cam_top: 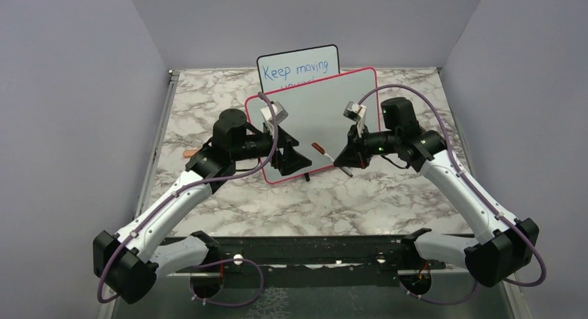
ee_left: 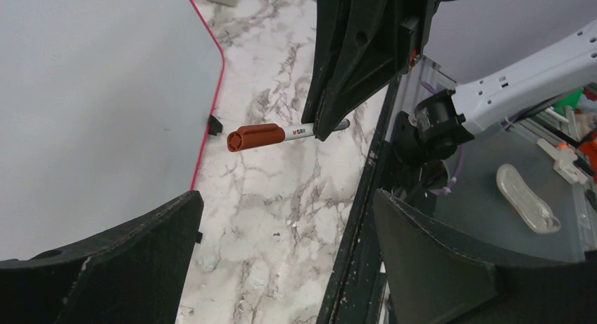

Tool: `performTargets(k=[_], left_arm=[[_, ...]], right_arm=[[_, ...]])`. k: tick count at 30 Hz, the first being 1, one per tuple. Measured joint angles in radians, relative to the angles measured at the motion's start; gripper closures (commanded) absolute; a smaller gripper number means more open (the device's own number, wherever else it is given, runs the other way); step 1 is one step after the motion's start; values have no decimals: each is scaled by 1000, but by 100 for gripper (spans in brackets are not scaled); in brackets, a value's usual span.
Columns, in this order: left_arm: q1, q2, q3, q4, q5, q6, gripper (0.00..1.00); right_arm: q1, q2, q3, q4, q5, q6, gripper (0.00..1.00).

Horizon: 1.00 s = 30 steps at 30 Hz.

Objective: Write a sentence on the whiteboard
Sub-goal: Open the whiteboard marker at the center of the board.

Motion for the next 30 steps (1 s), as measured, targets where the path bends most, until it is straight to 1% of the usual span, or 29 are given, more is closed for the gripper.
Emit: performTargets(k=[4,5,8,12,22,30], left_arm=[[1,70,3,-1,73,-5,27],[2,84,5,-1,89,-6,29],[2,125,13,10,143,-25,29],[6,137,13,38,185,-61,32],[43,174,14,129,290,-138,44],[46,178,14,162,321,-167,66]], right_arm=[[29,1,3,-1,-19,-19,100],[35,2,4,-1,-24,-24,100],[49,4,6,-1,-38,-35,100],[61,9,6,0,-55,-45,100],[70,10,5,29,-94,-51,100],[80,25,5,42,-117,-52,100]])
